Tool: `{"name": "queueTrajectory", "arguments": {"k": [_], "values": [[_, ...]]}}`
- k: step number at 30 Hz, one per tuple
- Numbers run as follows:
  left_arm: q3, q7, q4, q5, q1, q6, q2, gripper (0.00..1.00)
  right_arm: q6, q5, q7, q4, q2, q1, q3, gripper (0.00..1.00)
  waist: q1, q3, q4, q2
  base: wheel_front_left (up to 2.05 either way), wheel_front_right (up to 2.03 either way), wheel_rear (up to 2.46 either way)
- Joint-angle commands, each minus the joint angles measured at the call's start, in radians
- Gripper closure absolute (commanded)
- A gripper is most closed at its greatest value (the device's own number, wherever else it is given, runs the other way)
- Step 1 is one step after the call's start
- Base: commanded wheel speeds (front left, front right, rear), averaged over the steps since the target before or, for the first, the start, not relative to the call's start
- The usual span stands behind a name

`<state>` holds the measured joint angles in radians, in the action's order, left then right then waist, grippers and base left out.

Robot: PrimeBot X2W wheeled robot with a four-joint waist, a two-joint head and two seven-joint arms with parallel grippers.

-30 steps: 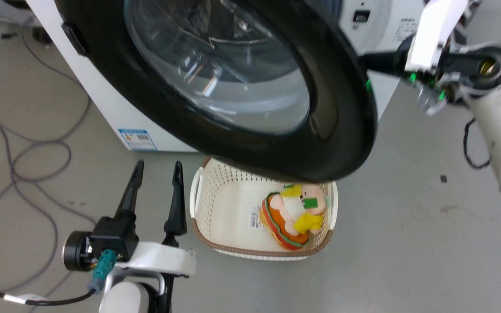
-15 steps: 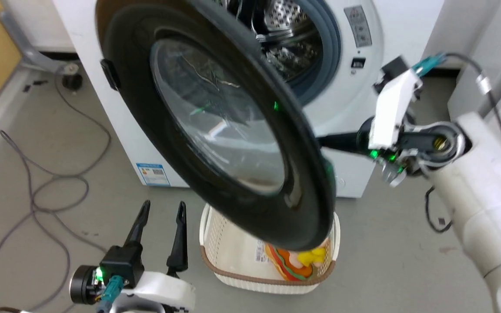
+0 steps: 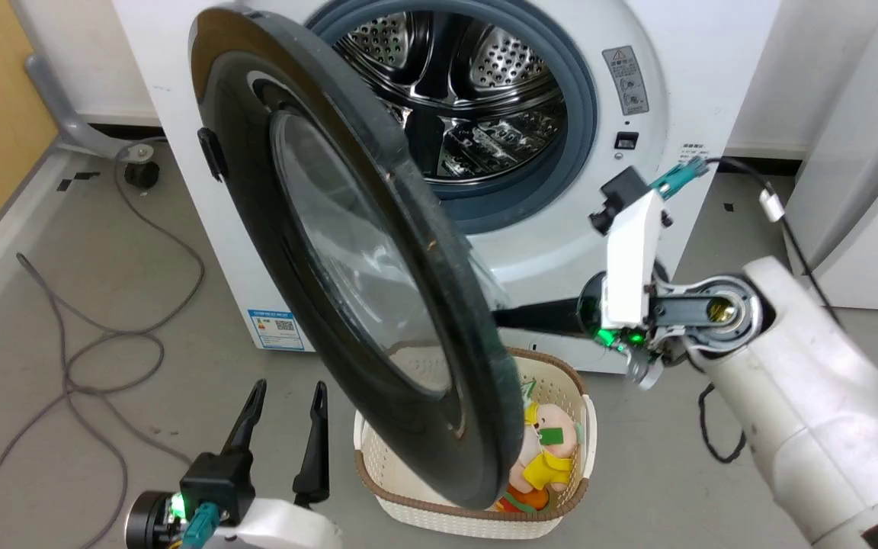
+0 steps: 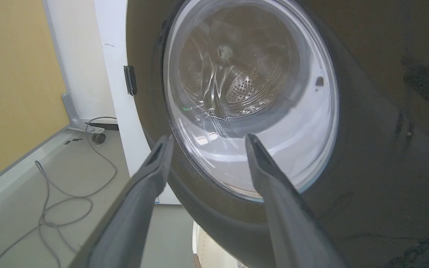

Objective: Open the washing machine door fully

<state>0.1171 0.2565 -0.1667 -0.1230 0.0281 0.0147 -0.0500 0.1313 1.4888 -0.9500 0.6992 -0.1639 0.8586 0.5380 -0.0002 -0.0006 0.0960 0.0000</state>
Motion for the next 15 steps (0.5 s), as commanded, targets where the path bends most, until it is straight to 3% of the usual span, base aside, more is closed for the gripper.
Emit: {"name": "queueTrajectory", "arguments": {"k": [1,15], "values": [[-0.003,0.005,-0.003,0.005,-0.016,-0.002,-0.004,0.00,-0.001,0.009,-0.006,-0.008,0.009,-0.024,0.004,1.00,0.0002,-0.001,-0.001,0.0000,0.00,0.00,0.00],[-0.010,0.005,-0.009,0.001,-0.025,0.001,-0.004,0.00,-0.001,0.031,-0.026,-0.126,0.048,-0.135,0.028,1.00,0.0002,-0.007,-0.021,0.0000,0.00,0.00,0.00]]}}
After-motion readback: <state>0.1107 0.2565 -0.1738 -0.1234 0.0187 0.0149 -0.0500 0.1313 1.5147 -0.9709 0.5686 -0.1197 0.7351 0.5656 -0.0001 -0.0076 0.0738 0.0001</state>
